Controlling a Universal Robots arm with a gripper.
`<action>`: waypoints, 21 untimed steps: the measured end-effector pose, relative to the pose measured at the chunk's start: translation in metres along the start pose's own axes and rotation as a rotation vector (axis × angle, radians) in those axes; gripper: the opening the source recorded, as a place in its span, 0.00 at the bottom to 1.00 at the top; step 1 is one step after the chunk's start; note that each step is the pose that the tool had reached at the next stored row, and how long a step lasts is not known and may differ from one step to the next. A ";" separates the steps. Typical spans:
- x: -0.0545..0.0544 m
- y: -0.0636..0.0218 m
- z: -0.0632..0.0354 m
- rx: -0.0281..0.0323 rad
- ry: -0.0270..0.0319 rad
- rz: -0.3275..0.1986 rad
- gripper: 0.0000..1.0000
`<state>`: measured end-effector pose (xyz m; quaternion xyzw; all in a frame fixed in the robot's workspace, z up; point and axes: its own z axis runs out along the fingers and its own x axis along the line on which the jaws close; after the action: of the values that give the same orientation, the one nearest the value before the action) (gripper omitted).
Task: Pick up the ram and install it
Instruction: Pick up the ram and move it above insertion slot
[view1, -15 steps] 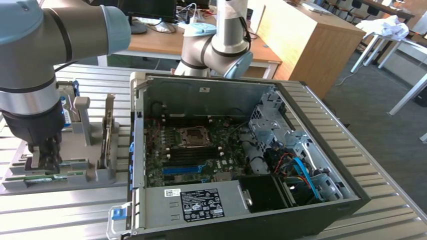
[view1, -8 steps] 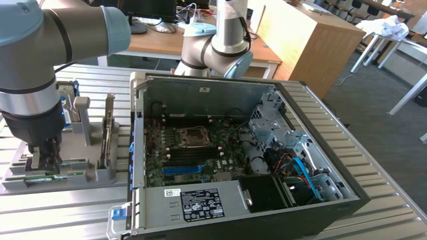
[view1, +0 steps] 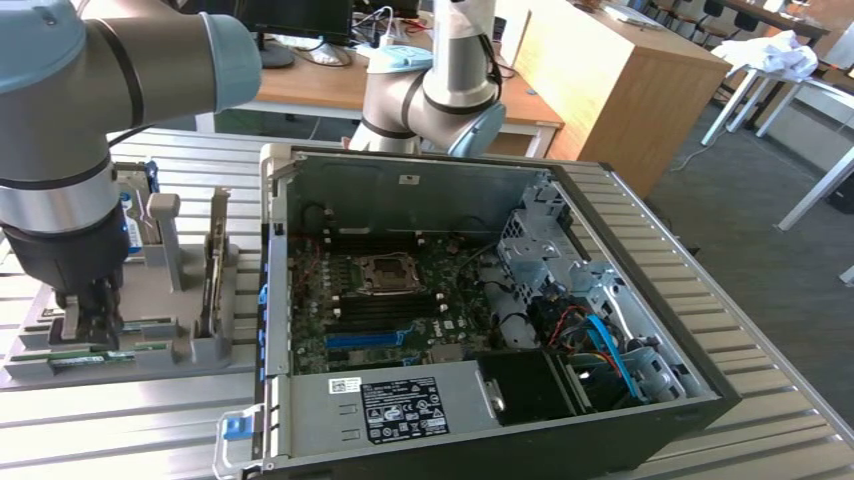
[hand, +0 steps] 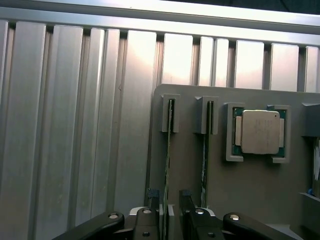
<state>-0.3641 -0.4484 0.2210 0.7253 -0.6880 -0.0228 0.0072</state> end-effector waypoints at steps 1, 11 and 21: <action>0.000 0.0000 0.0005 -0.0001 0.0001 0.000 0.30; 0.000 -0.0004 0.0080 0.0000 0.0000 0.000 0.30; 0.000 -0.0006 0.0126 -0.0001 0.0001 0.000 0.30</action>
<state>-0.3640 -0.4484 0.2084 0.7253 -0.6880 -0.0228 0.0073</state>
